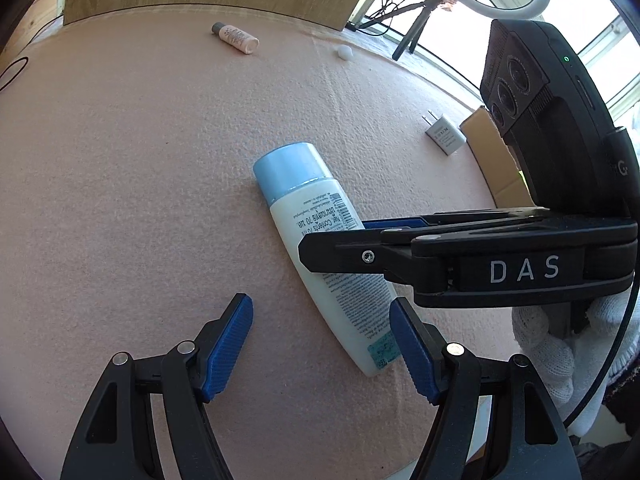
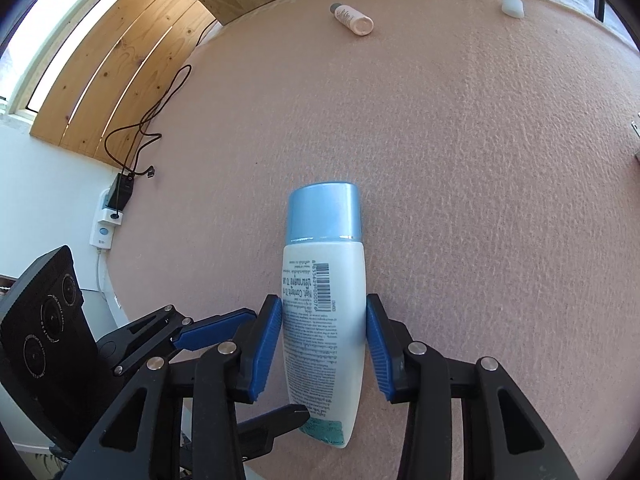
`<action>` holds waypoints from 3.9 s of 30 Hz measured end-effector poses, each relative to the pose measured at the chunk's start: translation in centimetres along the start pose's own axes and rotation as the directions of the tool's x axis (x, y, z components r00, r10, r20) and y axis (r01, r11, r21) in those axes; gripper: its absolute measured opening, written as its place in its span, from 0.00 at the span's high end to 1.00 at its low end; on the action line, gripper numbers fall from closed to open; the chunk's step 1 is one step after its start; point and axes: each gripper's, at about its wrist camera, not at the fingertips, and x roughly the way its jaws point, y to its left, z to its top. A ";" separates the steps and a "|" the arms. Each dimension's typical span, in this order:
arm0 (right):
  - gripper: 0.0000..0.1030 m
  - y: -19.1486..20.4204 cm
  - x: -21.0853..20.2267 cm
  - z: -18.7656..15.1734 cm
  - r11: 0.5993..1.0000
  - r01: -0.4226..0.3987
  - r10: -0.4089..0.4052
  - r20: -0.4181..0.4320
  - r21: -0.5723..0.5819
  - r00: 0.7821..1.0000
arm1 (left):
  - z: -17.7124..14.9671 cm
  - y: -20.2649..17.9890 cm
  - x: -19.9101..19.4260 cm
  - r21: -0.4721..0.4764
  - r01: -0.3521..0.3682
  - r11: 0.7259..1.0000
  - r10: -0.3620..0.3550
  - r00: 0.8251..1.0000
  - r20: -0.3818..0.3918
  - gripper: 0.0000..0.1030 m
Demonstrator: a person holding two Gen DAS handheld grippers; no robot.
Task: Organize objects
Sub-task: 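Carry the lotion bottle with the right gripper over the box, then lower the lotion bottle into the box and open the right gripper, then move both open tools back toward the small pink bottle and white block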
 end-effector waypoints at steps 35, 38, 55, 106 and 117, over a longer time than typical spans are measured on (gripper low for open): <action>0.74 -7.8 -14.1 -3.6 0.991 -0.002 -0.031 0.251 0.131 0.967 | 5.8 -17.0 3.0 0.258 0.113 0.959 -0.121 0.993 0.012 0.42; 0.74 -8.9 -16.0 -4.0 0.988 0.022 -0.064 0.285 0.151 0.956 | 6.8 -19.6 4.0 0.304 0.125 0.944 -0.133 0.991 0.006 0.42; 0.75 -20.9 -25.8 -7.7 0.934 0.058 -0.203 0.391 0.352 0.898 | 9.6 -36.1 10.0 0.510 0.237 0.827 -0.227 0.970 -0.083 0.42; 0.43 -21.0 -24.6 -5.0 0.916 0.114 -0.285 0.421 0.385 0.861 | 11.8 -24.1 6.0 0.353 0.027 0.935 -0.036 0.999 0.018 0.19; 0.43 -16.0 -21.5 -1.3 0.942 0.127 -0.255 0.416 0.311 0.873 | 14.1 -14.5 1.9 0.242 -0.163 0.956 0.137 0.983 0.123 0.19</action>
